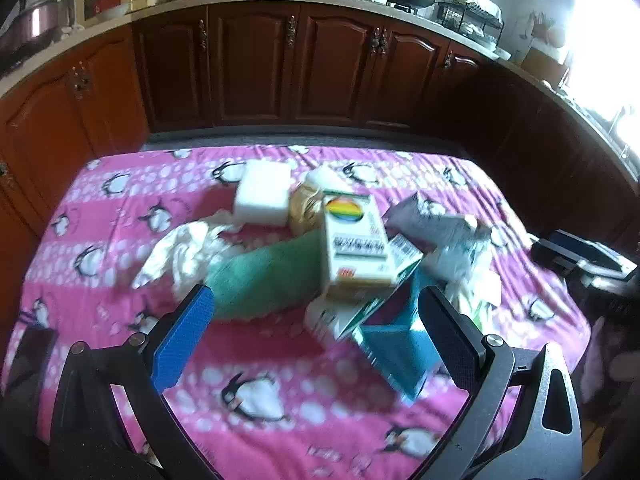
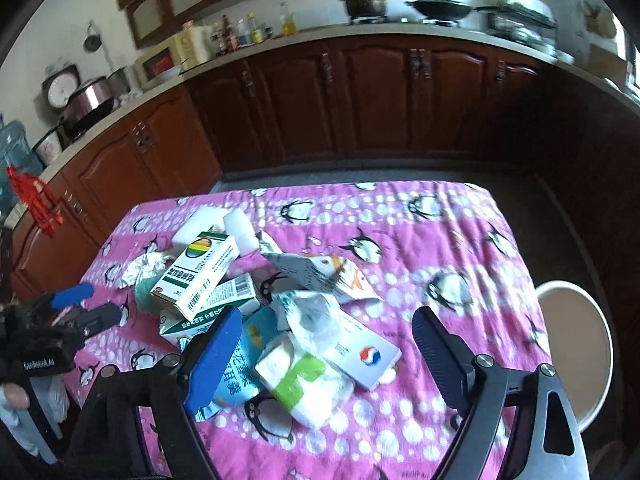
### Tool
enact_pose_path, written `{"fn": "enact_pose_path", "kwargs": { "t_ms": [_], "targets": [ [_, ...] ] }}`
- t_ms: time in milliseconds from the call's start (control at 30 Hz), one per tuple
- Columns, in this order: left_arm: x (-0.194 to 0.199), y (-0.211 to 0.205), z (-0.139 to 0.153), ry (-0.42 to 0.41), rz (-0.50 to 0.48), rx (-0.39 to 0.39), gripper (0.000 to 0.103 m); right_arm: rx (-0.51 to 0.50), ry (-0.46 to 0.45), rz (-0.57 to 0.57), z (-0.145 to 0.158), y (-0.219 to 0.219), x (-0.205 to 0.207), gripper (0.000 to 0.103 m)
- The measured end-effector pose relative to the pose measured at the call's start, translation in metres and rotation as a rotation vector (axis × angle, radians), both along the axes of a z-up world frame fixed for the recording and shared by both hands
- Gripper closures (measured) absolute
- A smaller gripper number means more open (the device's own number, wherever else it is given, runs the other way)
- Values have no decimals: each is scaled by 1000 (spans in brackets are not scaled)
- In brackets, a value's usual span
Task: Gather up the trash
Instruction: 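Grasp the white-green medicine box with the left tool while the right tool grasps a wrapper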
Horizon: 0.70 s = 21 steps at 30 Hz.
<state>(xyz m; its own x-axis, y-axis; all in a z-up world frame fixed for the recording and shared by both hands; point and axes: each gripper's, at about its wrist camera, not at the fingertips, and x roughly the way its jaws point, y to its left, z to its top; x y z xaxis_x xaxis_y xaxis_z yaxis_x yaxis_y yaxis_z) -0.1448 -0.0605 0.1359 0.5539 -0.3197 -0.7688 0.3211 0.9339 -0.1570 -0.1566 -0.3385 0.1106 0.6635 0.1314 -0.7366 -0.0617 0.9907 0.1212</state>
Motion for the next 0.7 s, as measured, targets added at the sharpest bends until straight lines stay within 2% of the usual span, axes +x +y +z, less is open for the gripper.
{"fn": "enact_pose_path", "kwargs": {
  "t_ms": [133, 267, 367, 467, 500, 600, 700],
  "targets": [
    [24, -15, -3, 47, -4, -9, 2, -62, 47, 107, -5, 14, 35, 18],
    [41, -30, -13, 63, -15, 61, 2, -69, 124, 218, -15, 23, 66, 26],
    [53, -38, -24, 88, -28, 101, 2, -138, 170, 285, -26, 35, 85, 27],
    [65, -45, -34, 117, -32, 132, 2, -157, 230, 330, -43, 39, 104, 39],
    [67, -47, -37, 125, -34, 141, 2, -148, 257, 340, -50, 39, 111, 48],
    [74, -51, -43, 141, -49, 166, 11, -133, 287, 336, -60, 33, 122, 63],
    [80, -51, -48, 169, -62, 155, 37, -92, 278, 315, -62, 26, 125, 81]
  ]
}}
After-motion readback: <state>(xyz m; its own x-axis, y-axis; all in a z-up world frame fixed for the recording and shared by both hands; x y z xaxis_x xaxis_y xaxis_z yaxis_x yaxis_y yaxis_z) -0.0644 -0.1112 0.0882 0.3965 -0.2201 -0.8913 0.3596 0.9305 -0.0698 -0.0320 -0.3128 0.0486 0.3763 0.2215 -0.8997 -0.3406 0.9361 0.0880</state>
